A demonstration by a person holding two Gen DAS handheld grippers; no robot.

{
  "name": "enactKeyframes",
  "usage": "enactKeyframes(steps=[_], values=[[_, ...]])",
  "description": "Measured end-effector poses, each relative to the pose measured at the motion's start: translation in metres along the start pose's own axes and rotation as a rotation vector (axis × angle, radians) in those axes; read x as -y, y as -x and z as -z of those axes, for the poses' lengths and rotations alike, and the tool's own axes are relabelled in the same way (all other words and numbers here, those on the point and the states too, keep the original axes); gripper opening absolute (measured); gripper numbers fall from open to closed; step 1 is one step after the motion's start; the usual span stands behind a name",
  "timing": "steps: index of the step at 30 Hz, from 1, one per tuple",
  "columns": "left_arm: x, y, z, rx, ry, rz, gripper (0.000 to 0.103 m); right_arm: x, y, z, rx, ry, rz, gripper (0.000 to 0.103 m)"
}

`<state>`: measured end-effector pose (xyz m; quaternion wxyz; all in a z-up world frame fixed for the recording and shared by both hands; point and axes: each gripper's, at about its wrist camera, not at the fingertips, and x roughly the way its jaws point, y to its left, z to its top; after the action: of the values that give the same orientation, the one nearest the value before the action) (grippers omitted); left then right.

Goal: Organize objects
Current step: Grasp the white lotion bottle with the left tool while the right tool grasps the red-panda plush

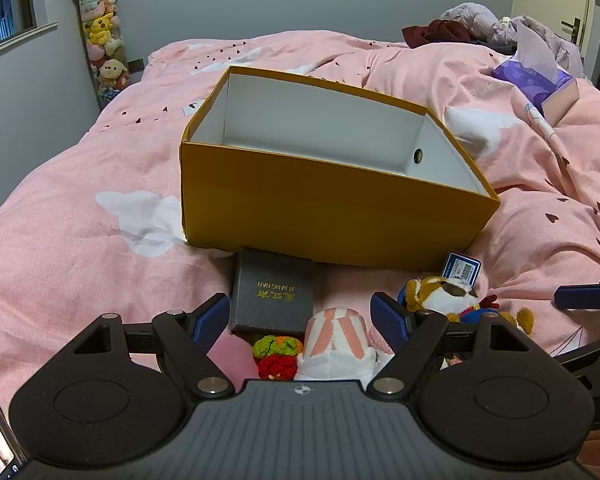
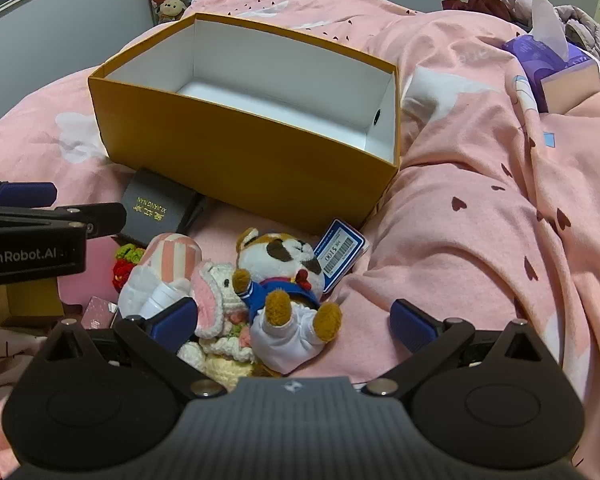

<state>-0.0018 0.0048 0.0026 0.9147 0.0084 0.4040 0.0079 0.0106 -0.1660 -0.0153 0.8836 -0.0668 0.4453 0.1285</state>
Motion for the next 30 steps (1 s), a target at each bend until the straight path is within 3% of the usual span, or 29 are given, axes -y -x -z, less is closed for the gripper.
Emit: enactKeyframes(steps=[15, 21, 26, 30], values=[[-0.003, -0.001, -0.001, -0.003, 0.0, 0.007, 0.092, -0.002, -0.002, 0.0, -0.006, 0.014, -0.006, 0.102], [-0.002, -0.005, 0.0, -0.043, -0.022, 0.045, 0.091, -0.001, -0.002, -0.001, 0.002, 0.011, -0.028, 0.101], [-0.002, -0.008, 0.001, -0.075, -0.036, 0.09, 0.083, 0.0, -0.005, -0.004, -0.008, 0.019, -0.053, 0.077], [-0.007, -0.017, 0.002, -0.161, -0.007, 0.157, 0.068, -0.001, -0.012, -0.005, -0.028, 0.045, -0.072, 0.072]])
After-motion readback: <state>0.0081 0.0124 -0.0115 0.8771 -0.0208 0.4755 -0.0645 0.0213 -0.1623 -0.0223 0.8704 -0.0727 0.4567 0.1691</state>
